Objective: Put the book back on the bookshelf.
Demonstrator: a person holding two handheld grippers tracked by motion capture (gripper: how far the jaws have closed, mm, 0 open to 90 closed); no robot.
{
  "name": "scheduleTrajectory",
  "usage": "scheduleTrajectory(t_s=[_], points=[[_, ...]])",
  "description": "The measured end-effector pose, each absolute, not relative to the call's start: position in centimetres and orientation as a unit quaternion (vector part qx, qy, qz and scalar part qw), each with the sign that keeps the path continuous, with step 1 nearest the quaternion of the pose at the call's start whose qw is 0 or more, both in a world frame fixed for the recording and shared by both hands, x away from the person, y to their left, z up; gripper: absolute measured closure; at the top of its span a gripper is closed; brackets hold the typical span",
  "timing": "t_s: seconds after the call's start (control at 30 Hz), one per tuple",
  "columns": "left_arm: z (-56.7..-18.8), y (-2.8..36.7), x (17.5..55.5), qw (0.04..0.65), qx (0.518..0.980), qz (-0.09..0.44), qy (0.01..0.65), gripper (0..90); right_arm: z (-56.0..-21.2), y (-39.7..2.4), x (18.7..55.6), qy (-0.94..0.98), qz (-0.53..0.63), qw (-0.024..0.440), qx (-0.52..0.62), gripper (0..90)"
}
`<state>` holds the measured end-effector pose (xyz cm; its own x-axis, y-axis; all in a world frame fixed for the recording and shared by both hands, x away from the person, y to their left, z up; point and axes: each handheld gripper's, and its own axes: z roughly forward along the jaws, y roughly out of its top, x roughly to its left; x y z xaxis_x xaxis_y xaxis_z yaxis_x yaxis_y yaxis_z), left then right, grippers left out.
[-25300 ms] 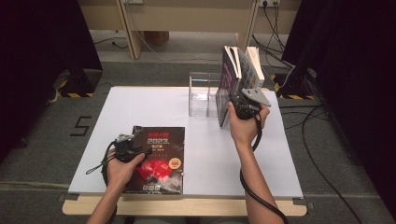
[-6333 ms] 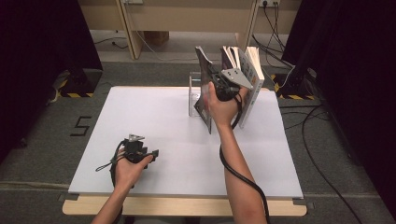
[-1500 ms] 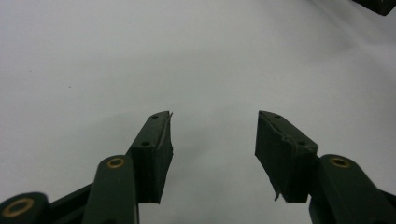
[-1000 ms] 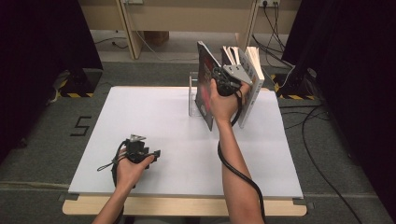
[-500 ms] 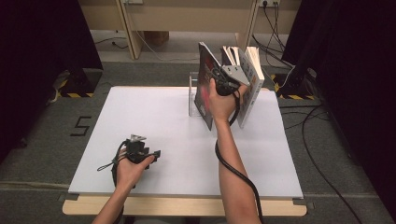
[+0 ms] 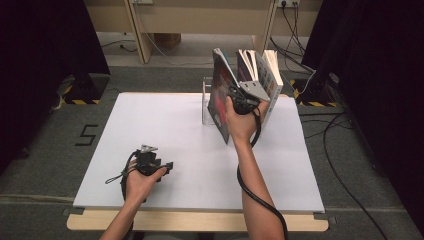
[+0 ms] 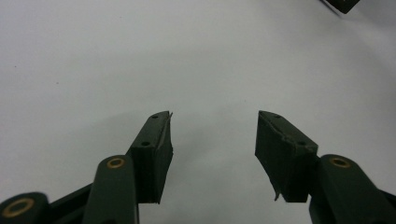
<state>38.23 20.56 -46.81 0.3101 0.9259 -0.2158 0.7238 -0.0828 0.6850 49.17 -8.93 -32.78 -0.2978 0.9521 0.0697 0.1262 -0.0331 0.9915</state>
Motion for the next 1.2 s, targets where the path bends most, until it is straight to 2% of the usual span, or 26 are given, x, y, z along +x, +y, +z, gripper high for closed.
scheduleTrajectory(t_s=[0.1, 0.5, 0.8, 1.03, 1.07, 1.2], points=[[-46.8, 20.6, 38.3, 0.364, 0.722, 0.139, 0.571, 45.0, -32.7, -9.1, 49.4, 0.597, 0.547, 0.355, 0.467, 76.1], [-46.8, 20.6, 38.2, 0.364, 0.723, 0.139, 0.570, 45.0, -32.4, -9.2, 49.9, 0.592, 0.550, 0.350, 0.475, 72.7], [-46.8, 20.5, 38.3, 0.365, 0.723, 0.139, 0.571, 45.0, -32.6, -9.0, 50.4, 0.589, 0.540, 0.343, 0.494, 65.7], [-46.8, 20.6, 38.3, 0.364, 0.724, 0.138, 0.570, 45.0, -32.5, -8.9, 50.5, 0.596, 0.530, 0.324, 0.509, 78.2], [-46.8, 20.6, 38.3, 0.364, 0.723, 0.138, 0.570, 45.0, -32.4, -8.8, 50.7, 0.602, 0.521, 0.321, 0.514, 84.5], [-46.8, 20.6, 38.3, 0.363, 0.724, 0.138, 0.569, 45.0, -32.4, -8.8, 50.7, 0.601, 0.521, 0.312, 0.519, 86.6]])
